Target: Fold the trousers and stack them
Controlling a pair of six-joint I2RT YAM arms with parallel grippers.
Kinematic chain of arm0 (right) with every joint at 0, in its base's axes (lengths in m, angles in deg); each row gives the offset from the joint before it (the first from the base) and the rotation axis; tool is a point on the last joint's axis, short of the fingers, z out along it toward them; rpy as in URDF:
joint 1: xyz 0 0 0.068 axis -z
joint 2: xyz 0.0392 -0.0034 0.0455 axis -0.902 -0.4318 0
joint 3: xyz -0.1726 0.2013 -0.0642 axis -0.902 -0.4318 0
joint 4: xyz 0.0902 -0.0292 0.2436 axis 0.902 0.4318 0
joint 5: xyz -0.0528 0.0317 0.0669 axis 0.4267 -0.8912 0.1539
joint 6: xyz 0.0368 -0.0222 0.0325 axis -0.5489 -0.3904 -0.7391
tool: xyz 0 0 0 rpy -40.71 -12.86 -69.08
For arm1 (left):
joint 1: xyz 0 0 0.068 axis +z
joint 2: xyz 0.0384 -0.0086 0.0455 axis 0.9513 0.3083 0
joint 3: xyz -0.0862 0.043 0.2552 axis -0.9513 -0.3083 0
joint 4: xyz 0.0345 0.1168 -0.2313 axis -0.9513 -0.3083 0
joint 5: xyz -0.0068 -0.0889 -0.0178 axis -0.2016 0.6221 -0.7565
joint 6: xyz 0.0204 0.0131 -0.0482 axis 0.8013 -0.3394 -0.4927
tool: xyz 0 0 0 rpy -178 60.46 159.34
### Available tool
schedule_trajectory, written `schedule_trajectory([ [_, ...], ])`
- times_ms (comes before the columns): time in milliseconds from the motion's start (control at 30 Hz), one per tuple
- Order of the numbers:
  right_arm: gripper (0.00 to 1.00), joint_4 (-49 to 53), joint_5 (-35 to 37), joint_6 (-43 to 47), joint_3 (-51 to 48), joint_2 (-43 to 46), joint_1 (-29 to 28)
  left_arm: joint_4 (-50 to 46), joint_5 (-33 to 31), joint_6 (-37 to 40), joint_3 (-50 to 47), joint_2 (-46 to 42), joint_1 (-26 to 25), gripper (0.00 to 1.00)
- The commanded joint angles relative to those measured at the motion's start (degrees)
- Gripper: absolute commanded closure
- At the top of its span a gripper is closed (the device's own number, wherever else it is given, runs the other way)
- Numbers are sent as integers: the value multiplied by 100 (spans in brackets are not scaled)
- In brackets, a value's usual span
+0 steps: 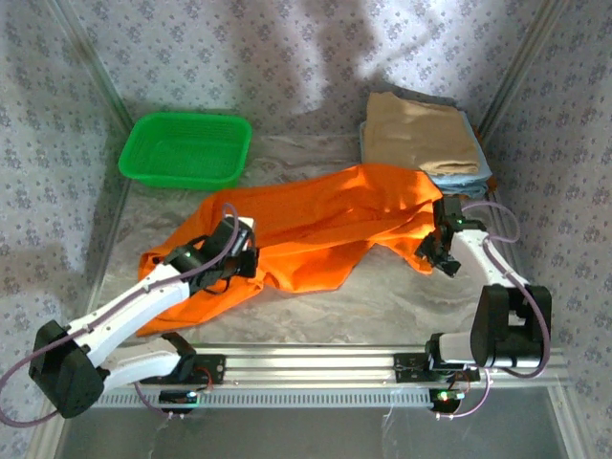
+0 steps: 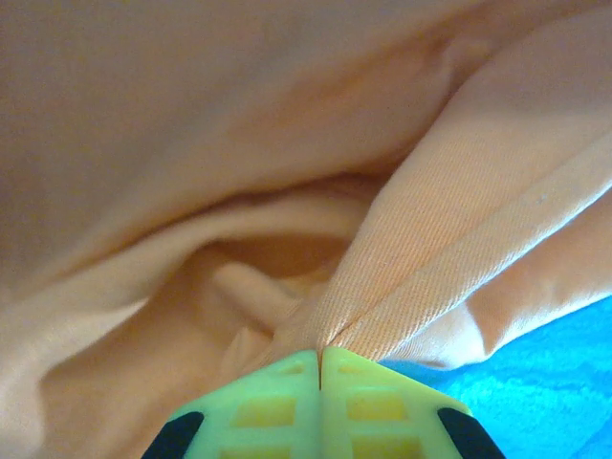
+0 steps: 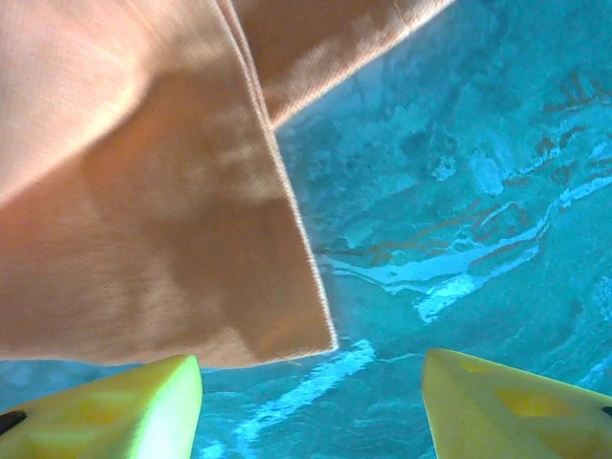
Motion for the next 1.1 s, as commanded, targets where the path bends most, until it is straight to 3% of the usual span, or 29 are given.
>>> schedule_trajectory([
  [0,36,-210,-327,-434,479,218,-106,202,117,-262,-151,-233,-22,100],
  [300,39,-1048,-1342,-1596,1510,-1284,-191,333,189,-293,-329,-217,-17,100],
  [500,60,-1072,-1514,-1842,2013,-2389,-198,308,120,-284,-386,-300,-22,100],
  [633,86,-1120,-1425,-1793,2222,-2520,-189,300,120,-292,-430,-337,-17,100],
  [733,99,-970,-1265,-1634,2311,-2381,-194,206,47,-250,-389,-353,-17,100],
  [867,100,-754,-1042,-1399,2506,-1995,-169,88,63,-117,-108,-401,-3,100],
  [1067,100,-211,-1336,-984,3874,-1914,61,-165,232,222,826,-99,-1,100],
])
